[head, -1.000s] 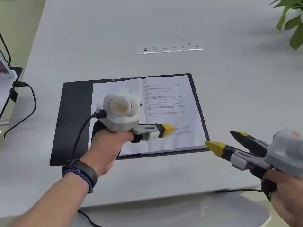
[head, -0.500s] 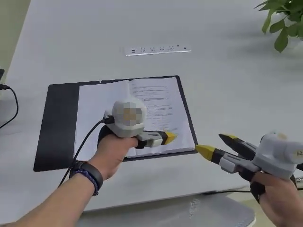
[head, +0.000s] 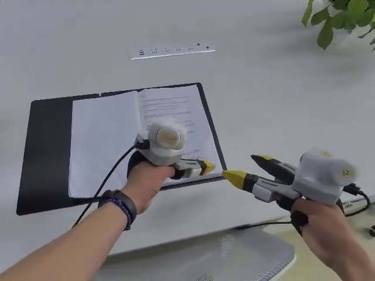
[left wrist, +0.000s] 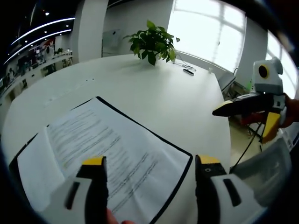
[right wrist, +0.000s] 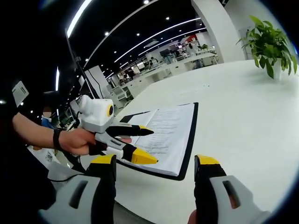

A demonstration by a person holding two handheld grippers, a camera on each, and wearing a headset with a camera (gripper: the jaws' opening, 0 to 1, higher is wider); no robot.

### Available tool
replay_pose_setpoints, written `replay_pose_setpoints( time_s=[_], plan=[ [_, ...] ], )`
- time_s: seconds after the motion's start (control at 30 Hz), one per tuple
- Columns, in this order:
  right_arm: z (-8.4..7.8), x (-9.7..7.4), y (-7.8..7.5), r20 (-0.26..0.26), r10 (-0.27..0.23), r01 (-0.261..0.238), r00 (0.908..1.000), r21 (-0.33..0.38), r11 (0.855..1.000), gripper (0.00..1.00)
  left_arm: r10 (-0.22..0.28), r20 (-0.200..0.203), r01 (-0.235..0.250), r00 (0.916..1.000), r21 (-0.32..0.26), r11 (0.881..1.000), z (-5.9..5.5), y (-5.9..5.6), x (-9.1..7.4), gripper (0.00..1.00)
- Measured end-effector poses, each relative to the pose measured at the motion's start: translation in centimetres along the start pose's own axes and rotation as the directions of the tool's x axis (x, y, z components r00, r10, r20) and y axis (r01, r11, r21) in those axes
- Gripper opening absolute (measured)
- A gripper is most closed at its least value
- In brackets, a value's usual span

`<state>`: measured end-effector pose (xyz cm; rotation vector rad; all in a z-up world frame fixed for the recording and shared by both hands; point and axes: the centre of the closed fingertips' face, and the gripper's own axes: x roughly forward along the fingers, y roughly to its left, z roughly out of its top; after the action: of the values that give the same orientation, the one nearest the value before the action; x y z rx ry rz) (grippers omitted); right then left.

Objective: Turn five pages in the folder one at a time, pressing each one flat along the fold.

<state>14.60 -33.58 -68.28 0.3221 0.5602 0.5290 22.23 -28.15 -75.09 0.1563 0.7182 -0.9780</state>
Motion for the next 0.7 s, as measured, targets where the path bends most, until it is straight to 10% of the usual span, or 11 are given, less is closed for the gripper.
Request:
replay_pose_setpoints(
  time_s=[0.7],
  plan=[
    [-0.1, 0.9, -1.4, -0.007, 0.006, -0.006, 1.0, 0.041, 0.999, 0.65, 0.051, -0.062, -0.043, 0.9968, 0.131, 0.99, -2.5, 0.1, 2.4, 0.77]
  ],
)
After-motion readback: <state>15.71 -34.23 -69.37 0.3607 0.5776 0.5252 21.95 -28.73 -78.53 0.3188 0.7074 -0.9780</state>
